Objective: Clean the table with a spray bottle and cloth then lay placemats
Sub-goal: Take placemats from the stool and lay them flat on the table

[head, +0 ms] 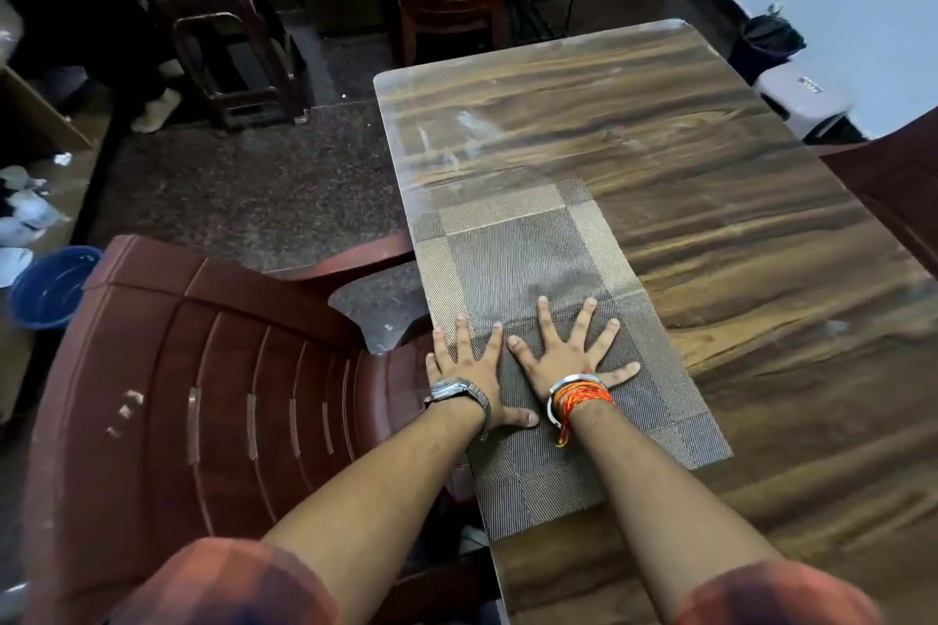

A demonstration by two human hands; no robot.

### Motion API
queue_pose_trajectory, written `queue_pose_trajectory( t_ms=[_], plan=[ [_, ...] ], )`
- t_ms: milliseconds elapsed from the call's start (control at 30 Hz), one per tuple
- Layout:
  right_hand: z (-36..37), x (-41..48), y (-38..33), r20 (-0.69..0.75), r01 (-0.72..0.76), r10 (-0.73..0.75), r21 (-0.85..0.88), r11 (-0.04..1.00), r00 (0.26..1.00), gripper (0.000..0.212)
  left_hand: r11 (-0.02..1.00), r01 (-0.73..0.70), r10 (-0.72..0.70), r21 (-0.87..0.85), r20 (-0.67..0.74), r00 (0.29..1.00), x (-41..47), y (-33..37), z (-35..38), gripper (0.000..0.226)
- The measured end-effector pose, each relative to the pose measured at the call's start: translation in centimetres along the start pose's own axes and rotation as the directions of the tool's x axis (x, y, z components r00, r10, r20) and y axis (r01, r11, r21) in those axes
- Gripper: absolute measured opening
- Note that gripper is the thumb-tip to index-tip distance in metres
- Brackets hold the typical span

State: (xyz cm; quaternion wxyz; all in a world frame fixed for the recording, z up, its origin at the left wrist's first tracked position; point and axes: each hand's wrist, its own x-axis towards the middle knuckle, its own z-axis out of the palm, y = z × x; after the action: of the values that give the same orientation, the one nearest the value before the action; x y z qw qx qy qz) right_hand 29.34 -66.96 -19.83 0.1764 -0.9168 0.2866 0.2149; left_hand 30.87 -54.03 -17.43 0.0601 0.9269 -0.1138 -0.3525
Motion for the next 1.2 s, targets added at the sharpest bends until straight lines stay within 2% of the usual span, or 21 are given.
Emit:
queue_pose_trajectory(
  t_ms=[467, 1200],
  plan=[
    [1.3, 0.2, 0.3, -0.075, 0.004, -0.008, -0.045, 0.999, 0.997, 0.069, 0.996, 0.006, -0.004, -0.094, 0.018, 1.000, 0.2, 0.2, 0.3, 0.140],
    [1.9, -0.4, 0.3, -0.123, 0.005, -0.013, -0.069, 0.998, 0.992, 0.064, 0.997, 0.029, -0.028, -0.067, 0.015, 1.000, 0.5, 0.6, 0.4, 0.140]
  ],
)
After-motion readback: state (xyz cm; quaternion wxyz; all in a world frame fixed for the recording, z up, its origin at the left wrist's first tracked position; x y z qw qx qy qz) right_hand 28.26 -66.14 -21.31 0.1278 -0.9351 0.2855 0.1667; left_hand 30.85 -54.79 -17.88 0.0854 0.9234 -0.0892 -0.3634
